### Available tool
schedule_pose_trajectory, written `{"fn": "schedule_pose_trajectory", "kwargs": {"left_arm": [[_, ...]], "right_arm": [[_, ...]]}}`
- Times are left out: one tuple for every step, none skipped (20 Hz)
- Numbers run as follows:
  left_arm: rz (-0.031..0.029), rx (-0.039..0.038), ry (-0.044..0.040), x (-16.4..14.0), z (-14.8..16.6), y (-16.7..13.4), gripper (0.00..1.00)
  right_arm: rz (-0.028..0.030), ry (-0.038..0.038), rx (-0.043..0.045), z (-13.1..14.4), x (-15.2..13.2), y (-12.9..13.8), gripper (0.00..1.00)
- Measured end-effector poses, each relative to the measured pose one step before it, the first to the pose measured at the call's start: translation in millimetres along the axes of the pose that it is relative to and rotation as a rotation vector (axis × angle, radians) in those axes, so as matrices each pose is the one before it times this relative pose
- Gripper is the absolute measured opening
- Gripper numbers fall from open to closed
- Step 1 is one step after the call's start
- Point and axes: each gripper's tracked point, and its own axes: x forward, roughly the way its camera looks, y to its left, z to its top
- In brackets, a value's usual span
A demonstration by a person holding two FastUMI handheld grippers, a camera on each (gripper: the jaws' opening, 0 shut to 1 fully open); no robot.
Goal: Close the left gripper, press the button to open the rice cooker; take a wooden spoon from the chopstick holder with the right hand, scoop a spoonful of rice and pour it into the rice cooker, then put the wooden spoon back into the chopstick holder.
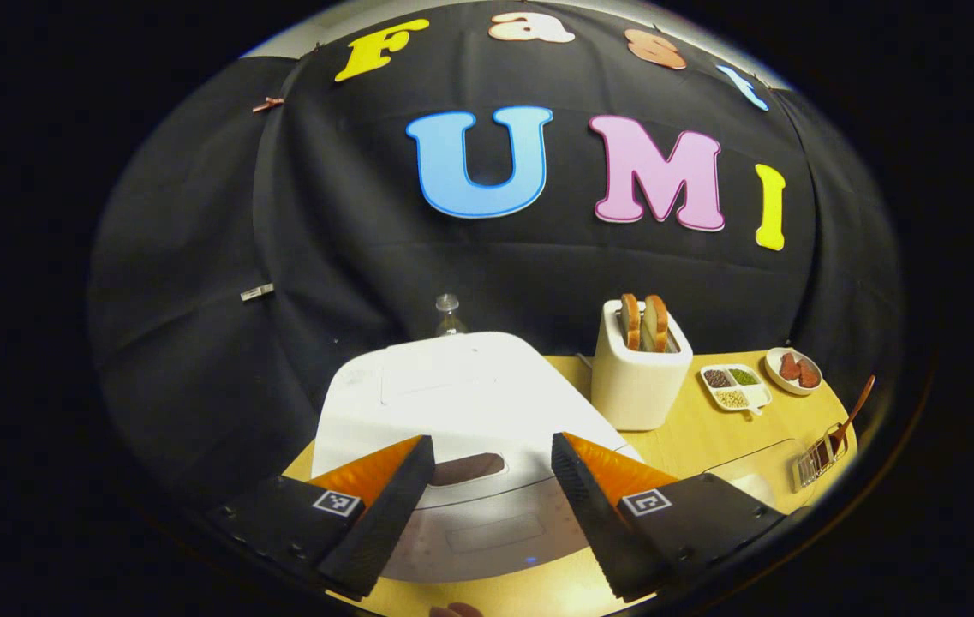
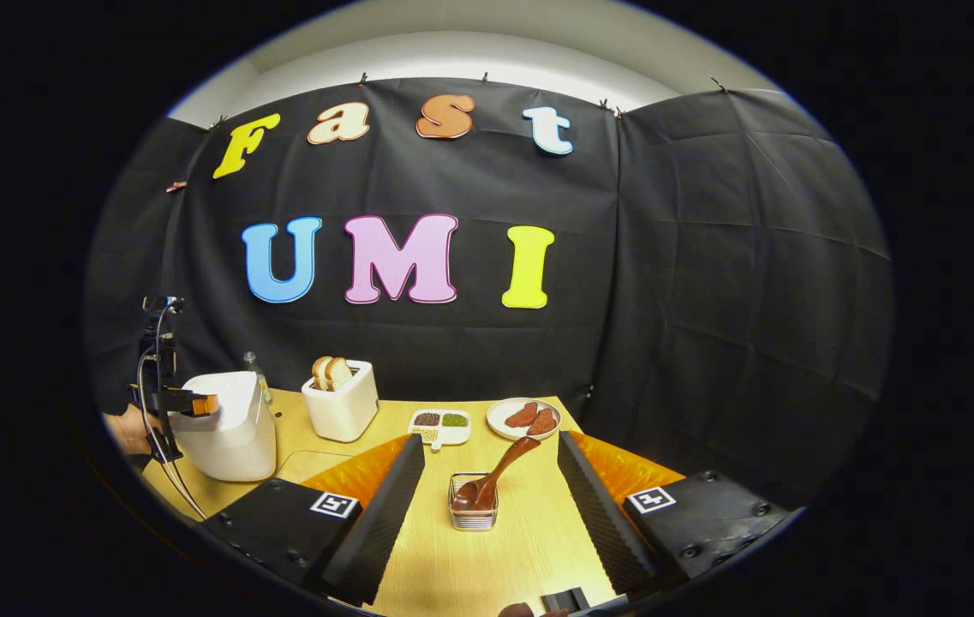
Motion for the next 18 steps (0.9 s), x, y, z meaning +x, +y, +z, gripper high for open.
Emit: {"fn": "schedule_pose_trajectory", "kwargs": {"left_arm": [[-0.00842,0.00800,-0.02550,-7.83,8.29,-1.86,0.95],[-0.01091,0.00443,-0.02998,-10.04,9.28,-2.32,0.94],[-0.00998,0.00538,-0.03516,-10.65,11.20,-1.49,0.94],[-0.01587,0.00423,-0.04421,-12.95,14.49,-3.57,0.94],[-0.02102,0.00041,-0.03848,-10.96,17.00,-5.40,0.94],[-0.01929,-0.00220,-0.03804,-13.80,12.87,-5.67,0.94],[-0.01805,-0.00440,-0.03421,-13.59,13.65,-5.44,0.94],[-0.01553,-0.01020,-0.02956,-12.73,11.46,-6.19,0.94],[-0.01802,-0.01198,-0.02503,-12.84,11.79,-6.61,0.94],[-0.01303,-0.00711,-0.01929,-12.18,10.31,-5.67,0.94],[-0.01754,-0.00362,-0.02484,-11.19,11.50,-5.76,0.94],[-0.01748,0.00058,-0.01701,-9.52,8.57,-6.44,0.94],[-0.00586,0.00396,-0.01211,-10.59,7.66,-2.14,0.94],[-0.00292,-0.00133,-0.00874,-10.64,5.21,-0.77,0.94],[-0.00131,-0.00618,-0.00935,-9.74,4.78,-1.37,0.94],[0.00267,-0.01012,-0.00169,-8.79,2.58,-0.16,0.95],[0.00270,-0.01361,-0.00077,-8.98,1.78,-0.66,0.94],[0.00445,-0.01070,-0.00237,-8.52,2.31,0.27,0.94]], "right_arm": [[0.00450,-0.00720,-0.00136,2.79,1.35,1.72,0.98],[0.00479,-0.00549,-0.00042,3.28,0.49,2.51,0.98],[0.00481,-0.00644,0.00097,3.69,1.19,2.79,0.98],[0.00629,-0.00930,0.00338,3.72,0.48,3.32,0.98],[0.00608,-0.00966,0.00422,4.78,0.54,3.99,0.98],[0.00802,-0.01302,0.00257,6.47,-0.77,3.93,0.98],[0.00685,-0.01218,-0.00040,5.54,0.74,3.26,0.98],[0.00776,-0.01437,-0.00157,6.55,-0.37,4.48,0.98],[0.00945,-0.01478,-0.00161,6.92,0.26,4.81,0.98],[0.00934,-0.01164,0.00043,6.01,0.58,4.57,0.98],[0.00872,-0.01216,0.00271,6.29,0.26,4.78,0.97],[0.00868,-0.01137,0.00409,5.56,0.29,5.47,0.98],[0.00660,-0.00882,0.00385,4.60,0.11,4.45,0.98],[0.00499,-0.01002,0.00303,4.43,-0.93,3.51,0.98],[0.00522,-0.01356,-0.00214,5.09,-0.20,3.90,0.97],[0.00048,-0.01128,-0.00662,3.66,-0.12,2.31,0.97],[0.00080,-0.00913,-0.00720,2.78,-0.47,2.50,0.97],[0.00023,-0.00754,-0.00833,1.40,0.35,3.34,0.98]]}}
